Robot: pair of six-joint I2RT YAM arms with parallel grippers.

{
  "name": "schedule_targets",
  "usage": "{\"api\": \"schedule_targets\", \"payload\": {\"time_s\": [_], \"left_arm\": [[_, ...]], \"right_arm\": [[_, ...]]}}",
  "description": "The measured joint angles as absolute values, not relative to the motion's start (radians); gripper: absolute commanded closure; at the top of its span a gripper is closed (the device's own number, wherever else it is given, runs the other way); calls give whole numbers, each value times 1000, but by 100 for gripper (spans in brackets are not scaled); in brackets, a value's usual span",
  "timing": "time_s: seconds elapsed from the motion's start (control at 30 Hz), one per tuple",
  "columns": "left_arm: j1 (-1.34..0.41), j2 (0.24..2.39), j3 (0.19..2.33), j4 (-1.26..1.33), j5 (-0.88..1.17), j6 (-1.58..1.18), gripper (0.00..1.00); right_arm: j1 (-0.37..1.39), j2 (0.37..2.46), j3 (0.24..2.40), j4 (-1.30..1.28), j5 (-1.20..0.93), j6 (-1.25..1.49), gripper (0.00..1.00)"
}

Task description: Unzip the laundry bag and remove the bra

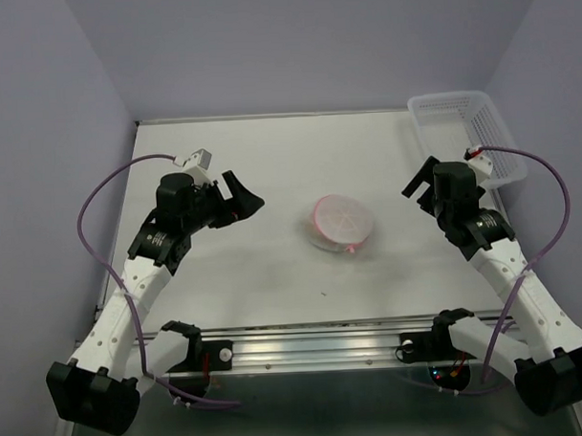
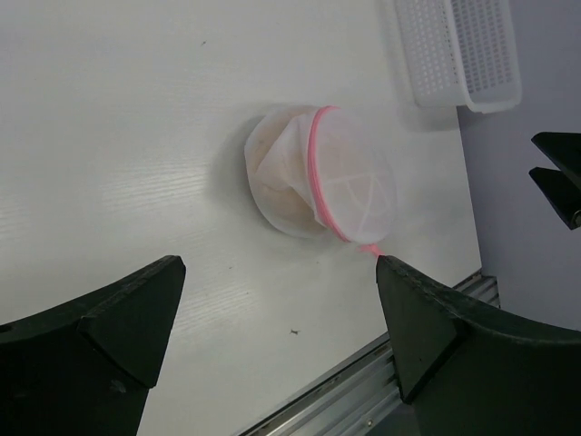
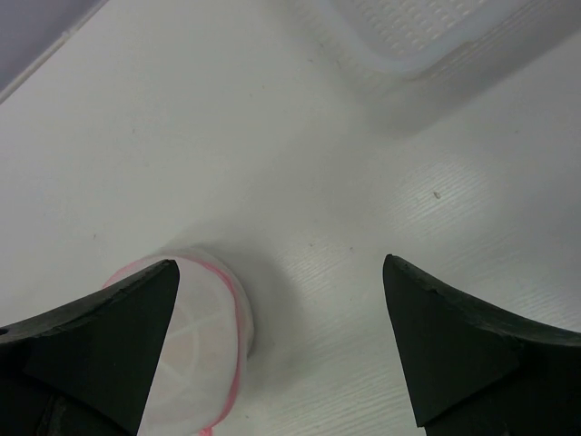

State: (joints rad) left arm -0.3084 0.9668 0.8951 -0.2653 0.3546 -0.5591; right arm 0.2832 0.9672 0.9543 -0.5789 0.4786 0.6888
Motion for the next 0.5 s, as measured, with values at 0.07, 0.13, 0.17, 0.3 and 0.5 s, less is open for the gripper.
{"api": "schedule_targets", "payload": {"time_s": [0.07,0.13,0.17,0.3,0.5], "left_arm": [[-308,942,884,-266,354,-566,1],[-308,913,865,-265,354,-579,1],[-308,905,856,-265,354,-583,1],[-332,901,820,-260,346,-620,1],[-474,991,818,-162,332,-665,1]], "right_arm": [[283,951,954,-583,489,681,0],[283,931,953,-587,497,673,0],[283,918,952,-591,501,669,0],[283,870,932,-593,513,661,0],[283,856,895,-593,503,650,0]]}}
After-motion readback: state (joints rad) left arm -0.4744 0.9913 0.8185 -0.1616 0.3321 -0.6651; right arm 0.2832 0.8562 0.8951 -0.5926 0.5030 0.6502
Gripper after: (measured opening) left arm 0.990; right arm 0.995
